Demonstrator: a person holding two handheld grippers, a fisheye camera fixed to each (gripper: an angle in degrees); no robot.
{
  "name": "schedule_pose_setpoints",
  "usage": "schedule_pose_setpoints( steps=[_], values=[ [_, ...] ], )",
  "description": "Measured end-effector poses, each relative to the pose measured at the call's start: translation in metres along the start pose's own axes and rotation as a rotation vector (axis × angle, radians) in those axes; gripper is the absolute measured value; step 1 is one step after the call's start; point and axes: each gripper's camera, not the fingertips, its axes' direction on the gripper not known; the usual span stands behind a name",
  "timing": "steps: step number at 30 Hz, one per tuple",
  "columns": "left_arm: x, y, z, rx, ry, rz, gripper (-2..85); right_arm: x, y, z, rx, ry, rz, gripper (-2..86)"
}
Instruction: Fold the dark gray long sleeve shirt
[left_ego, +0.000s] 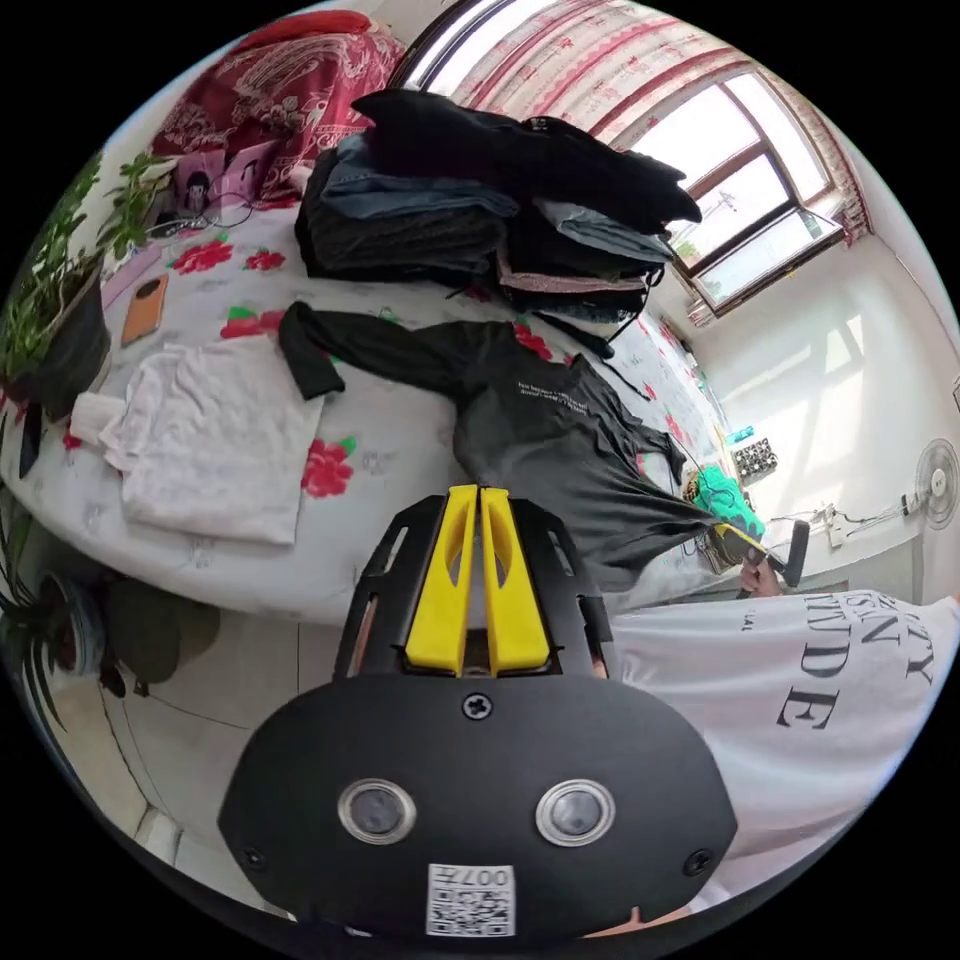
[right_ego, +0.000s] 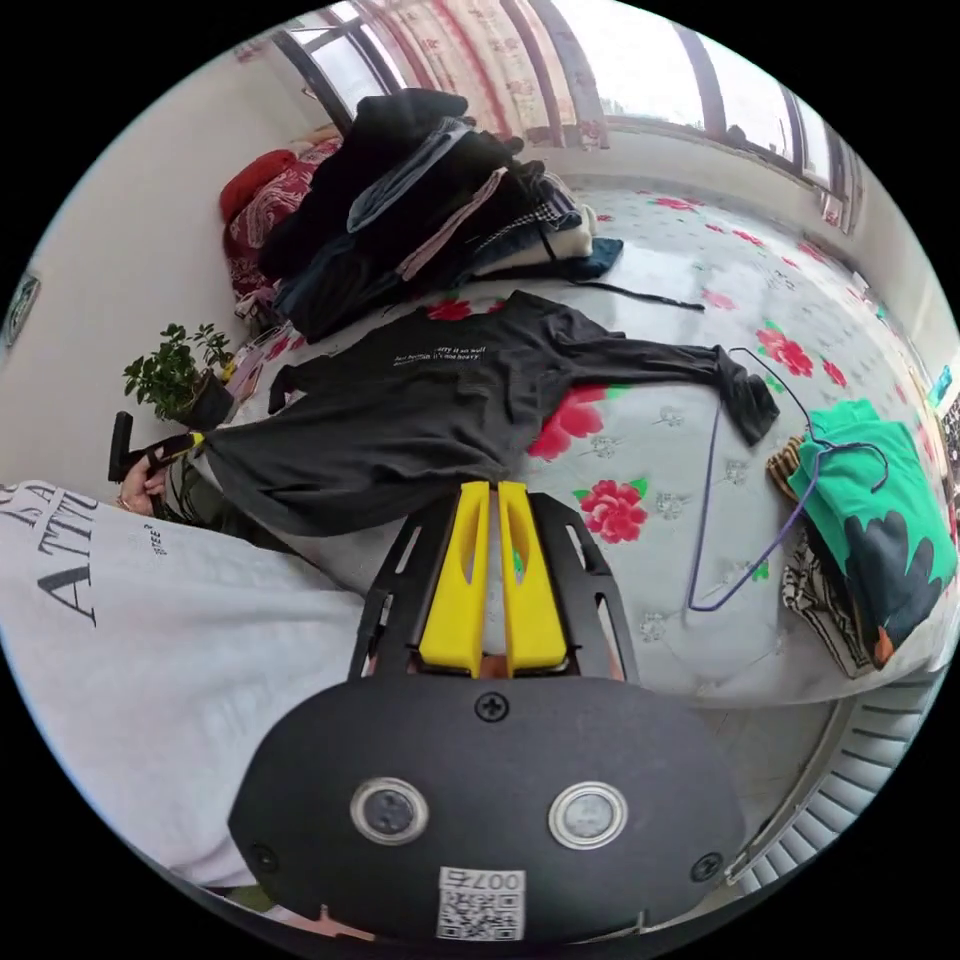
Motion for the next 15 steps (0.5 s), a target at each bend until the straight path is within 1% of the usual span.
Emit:
schedule_pose_setpoints(
  steps=[1, 3, 5, 8, 10, 11, 13, 14, 15],
  values=[
    [-0.009, 0.015, 0.012, -0.018, 0.032, -0.05, -1.0, 0.009, 0.007, -0.004, -0.018, -0.005, 0.021, -0.1],
    [-0.024, 0.026, 0.038, -0.048, 0.057, -0.13, -1.0, 0.041, 0.022, 0.002, -0.119, -0.016, 0.093, -0.1],
    [-0.036, 0.018, 0.063, -0.065, 0.074, -0.184, -1.0, 0.056, 0.02, 0.018, -0.151, -0.028, 0.101, -0.2],
    [-0.031, -0.046, 0.09, -0.048, 0.134, -0.172, -1.0, 0.069, -0.02, 0.044, -0.149, -0.03, 0.066, -0.2],
    [0.004, -0.127, 0.079, -0.002, 0.119, -0.062, -1.0, 0.068, -0.061, 0.046, -0.116, -0.016, 0.019, -0.2],
    [0.017, -0.147, 0.07, 0.02, 0.105, -0.026, -1.0, 0.061, -0.091, 0.036, -0.059, 0.016, -0.03, -0.2],
    [0.069, -0.215, 0.016, 0.134, 0.075, 0.109, -1.0, 0.05, -0.132, 0.004, 0.069, 0.056, -0.087, -0.2],
    [0.081, -0.227, 0.0, 0.169, 0.074, 0.136, -1.0, 0.043, -0.153, -0.025, 0.174, 0.063, -0.107, -0.2],
    [0.104, -0.243, -0.034, 0.243, 0.077, 0.187, -1.0, 0.035, -0.166, -0.057, 0.284, 0.055, -0.123, -0.2]
  ],
)
